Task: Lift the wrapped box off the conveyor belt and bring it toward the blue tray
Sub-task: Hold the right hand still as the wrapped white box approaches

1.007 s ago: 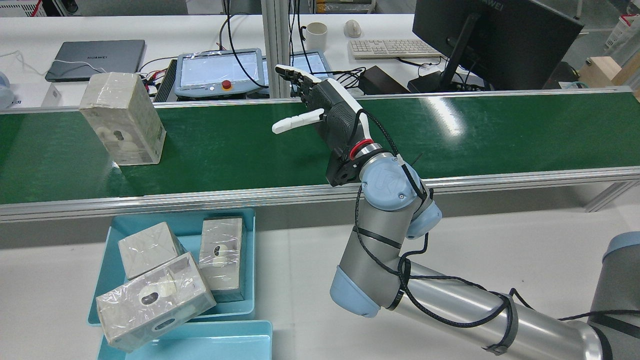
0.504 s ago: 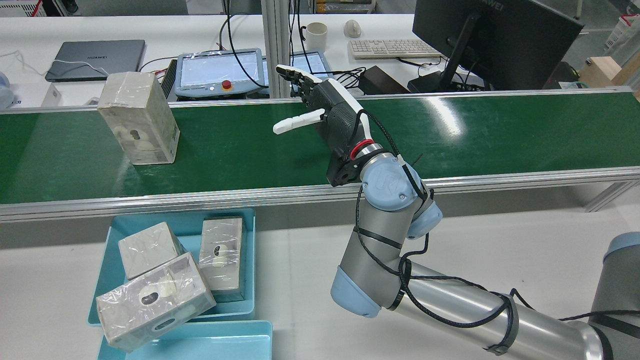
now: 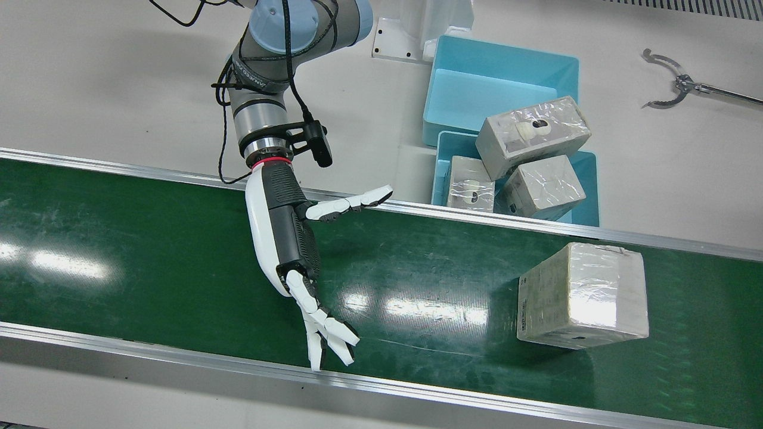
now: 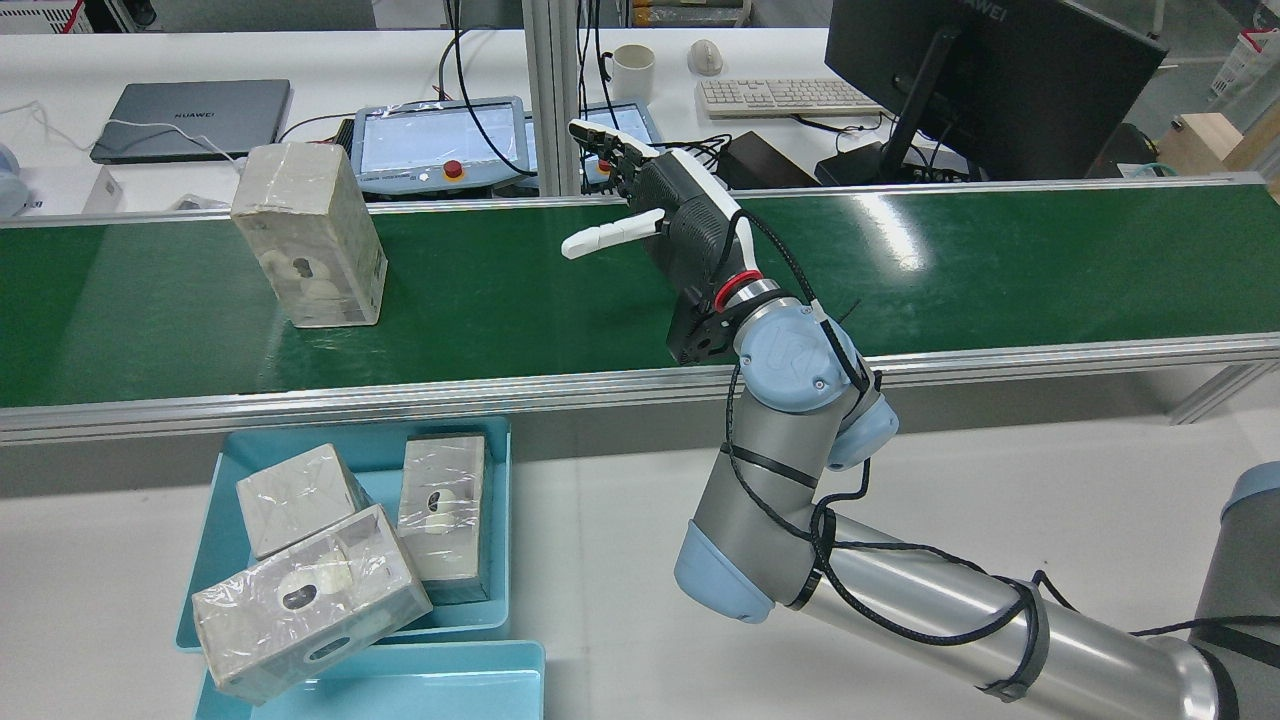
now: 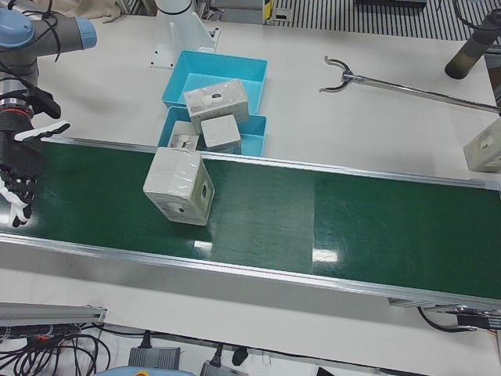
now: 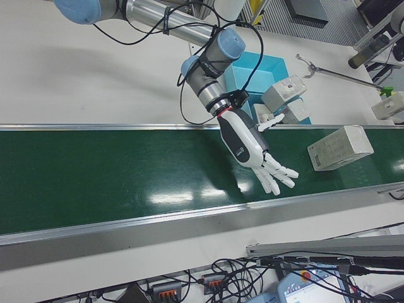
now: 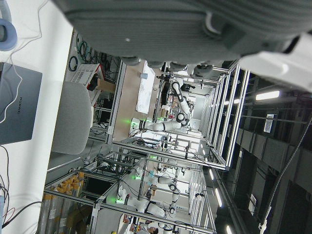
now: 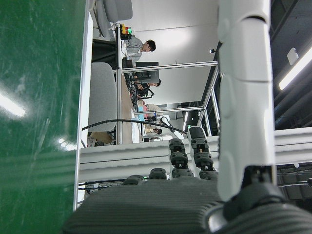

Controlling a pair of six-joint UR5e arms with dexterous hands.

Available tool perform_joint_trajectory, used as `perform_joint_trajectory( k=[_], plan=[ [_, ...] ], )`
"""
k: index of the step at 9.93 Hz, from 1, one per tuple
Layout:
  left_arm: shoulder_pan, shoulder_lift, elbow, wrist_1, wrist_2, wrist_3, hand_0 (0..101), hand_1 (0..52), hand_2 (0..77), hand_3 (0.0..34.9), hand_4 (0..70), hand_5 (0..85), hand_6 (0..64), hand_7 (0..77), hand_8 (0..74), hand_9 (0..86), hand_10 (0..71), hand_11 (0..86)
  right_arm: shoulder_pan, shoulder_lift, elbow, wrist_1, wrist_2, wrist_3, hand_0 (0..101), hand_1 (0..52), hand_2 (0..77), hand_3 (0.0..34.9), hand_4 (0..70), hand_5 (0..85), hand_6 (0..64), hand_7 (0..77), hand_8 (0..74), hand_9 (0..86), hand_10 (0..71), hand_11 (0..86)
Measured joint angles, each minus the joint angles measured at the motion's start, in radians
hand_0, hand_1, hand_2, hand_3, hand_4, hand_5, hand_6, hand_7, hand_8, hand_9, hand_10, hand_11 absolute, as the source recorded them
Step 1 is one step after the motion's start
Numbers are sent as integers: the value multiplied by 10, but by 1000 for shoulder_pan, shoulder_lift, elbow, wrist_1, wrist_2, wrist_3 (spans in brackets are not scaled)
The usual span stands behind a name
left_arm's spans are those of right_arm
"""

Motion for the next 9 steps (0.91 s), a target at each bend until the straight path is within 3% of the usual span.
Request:
perform_joint_trajectory(
  k=[9],
  plan=[
    [0,0,0,0,0,0,0,0,5,0,0,11,5,5,5,5,5,5,3,-9,-3,0,-4,0,499,153,22,0,131,153,38,49,0,16,0,16]
  ],
)
